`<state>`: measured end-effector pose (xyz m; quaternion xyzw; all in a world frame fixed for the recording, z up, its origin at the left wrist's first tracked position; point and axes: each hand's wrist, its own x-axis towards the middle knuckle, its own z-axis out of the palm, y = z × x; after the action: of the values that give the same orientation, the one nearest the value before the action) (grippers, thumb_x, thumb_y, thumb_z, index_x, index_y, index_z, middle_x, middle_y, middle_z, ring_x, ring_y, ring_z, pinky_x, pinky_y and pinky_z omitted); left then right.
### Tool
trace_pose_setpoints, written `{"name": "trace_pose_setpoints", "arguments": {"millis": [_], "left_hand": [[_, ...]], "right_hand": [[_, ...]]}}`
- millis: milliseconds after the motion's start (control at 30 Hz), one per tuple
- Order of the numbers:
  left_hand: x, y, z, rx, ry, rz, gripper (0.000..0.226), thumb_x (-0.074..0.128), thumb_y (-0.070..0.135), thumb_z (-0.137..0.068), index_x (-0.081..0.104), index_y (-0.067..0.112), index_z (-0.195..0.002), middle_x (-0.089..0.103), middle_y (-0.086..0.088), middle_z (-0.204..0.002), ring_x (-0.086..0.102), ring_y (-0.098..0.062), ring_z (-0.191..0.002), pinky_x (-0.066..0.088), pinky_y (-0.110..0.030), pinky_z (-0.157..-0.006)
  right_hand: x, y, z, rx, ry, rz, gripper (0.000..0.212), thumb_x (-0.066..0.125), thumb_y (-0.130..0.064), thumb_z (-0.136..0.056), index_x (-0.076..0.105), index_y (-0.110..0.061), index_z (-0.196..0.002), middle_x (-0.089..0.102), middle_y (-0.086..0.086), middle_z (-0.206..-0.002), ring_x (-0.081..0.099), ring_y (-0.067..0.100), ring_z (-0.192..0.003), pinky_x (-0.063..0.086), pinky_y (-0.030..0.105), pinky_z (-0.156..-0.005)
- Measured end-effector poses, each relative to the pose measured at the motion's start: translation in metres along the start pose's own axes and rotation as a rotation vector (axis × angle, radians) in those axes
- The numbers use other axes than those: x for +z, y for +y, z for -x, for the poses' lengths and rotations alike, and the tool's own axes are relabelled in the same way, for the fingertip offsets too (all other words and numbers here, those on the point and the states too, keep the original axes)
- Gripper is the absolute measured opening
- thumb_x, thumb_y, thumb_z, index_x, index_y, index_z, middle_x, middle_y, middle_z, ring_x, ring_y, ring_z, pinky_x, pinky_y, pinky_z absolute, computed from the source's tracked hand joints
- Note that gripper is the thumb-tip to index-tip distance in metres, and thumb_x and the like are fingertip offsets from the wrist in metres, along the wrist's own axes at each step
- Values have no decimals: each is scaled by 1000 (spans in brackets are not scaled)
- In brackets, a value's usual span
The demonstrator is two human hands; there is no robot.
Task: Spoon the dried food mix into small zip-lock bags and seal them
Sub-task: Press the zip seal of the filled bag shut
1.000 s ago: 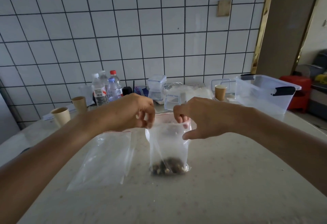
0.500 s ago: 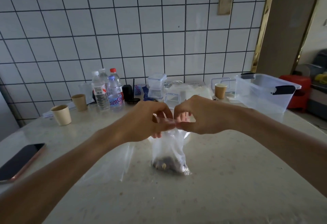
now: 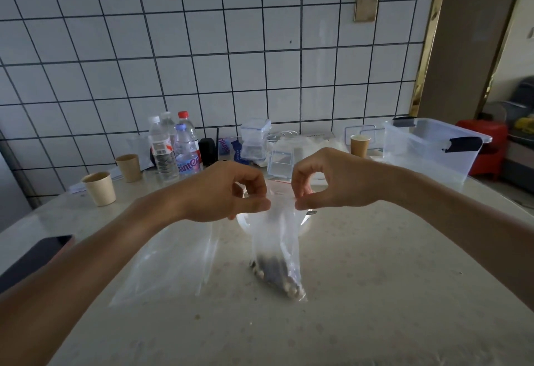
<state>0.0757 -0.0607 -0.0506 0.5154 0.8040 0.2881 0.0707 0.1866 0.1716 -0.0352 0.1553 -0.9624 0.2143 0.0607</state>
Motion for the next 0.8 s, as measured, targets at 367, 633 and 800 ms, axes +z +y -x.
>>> {"name": "trace_pose_setpoints", "arguments": {"millis": [367,633,800], "left_hand": [[4,1,-1,100,-18,-204,22,79,56,-81,66,42,-92,66,33,-91,61,5,-63,46,-8,-60],[-8,-12,-2,149,73,-553,28,64,68,-84,62,41,-92,63,25,-83,60,13,-71,46,-17,-64],[-2,-14,3,180,190,-452,28,63,65,-84,67,38,-92,63,26,-78,64,7,-71,46,-14,-60]], "right_hand": [[-7,-8,-2,-38,-44,123,10,76,-19,-92,77,-21,-101,70,-15,-105,61,-4,-102,41,6,-90],[-24,-6,10,24,-80,343,14,73,-19,-84,68,-32,-85,56,-16,-110,52,3,-110,44,34,-103],[-23,5,15,107,-9,299,19,78,-45,-86,66,-32,-93,63,-18,-104,55,-4,-103,45,27,-96]]}}
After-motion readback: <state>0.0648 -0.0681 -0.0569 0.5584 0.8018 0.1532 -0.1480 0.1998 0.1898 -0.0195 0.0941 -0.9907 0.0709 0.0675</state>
